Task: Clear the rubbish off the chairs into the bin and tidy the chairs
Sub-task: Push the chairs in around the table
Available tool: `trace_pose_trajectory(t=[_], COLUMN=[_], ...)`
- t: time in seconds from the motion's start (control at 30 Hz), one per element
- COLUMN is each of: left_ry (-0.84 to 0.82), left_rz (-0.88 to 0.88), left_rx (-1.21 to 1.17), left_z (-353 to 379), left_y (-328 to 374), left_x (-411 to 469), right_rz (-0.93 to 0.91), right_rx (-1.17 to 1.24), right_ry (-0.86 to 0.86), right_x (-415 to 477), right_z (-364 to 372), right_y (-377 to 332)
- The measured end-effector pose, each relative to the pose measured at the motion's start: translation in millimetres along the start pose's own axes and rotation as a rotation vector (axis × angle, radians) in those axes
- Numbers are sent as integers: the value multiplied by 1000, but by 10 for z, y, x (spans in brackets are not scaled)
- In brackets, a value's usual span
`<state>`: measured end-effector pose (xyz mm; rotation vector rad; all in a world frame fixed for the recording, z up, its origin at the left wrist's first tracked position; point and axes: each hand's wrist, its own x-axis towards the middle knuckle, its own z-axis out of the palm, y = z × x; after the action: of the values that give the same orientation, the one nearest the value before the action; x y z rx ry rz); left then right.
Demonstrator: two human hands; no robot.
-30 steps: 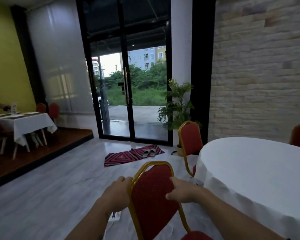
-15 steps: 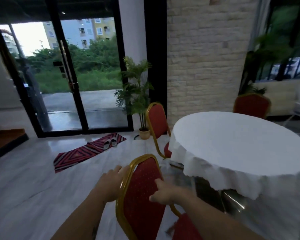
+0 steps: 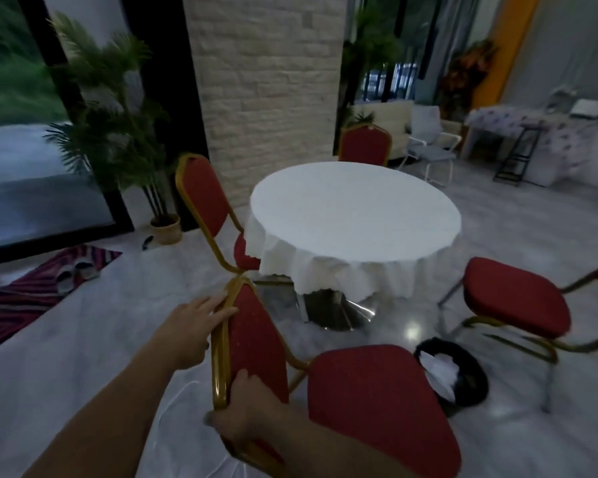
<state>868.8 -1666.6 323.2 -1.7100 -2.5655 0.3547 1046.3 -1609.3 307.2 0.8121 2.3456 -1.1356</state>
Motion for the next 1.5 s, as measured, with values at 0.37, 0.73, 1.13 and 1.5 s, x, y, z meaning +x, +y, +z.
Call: trace_pose_trajectory(t=[0.37, 0.73, 1.13, 1.5], left_ry=[115, 180, 195, -17], left_rz=[40, -117, -27, -68], left_rx=[-236, -276, -417, -449], left_z=[91, 192, -87, -397], left_y=[-68, 58, 1036, 1971], left_x=[-73, -454, 138, 943], right_rz=[20, -123, 12, 34], right_rx=[-75, -191, -306, -388], right_ry=[143, 43, 231, 404], right_x=[66, -49, -434, -379], right_z=[240, 78, -1163, -1886], right_y=[-123, 196, 1496, 2526])
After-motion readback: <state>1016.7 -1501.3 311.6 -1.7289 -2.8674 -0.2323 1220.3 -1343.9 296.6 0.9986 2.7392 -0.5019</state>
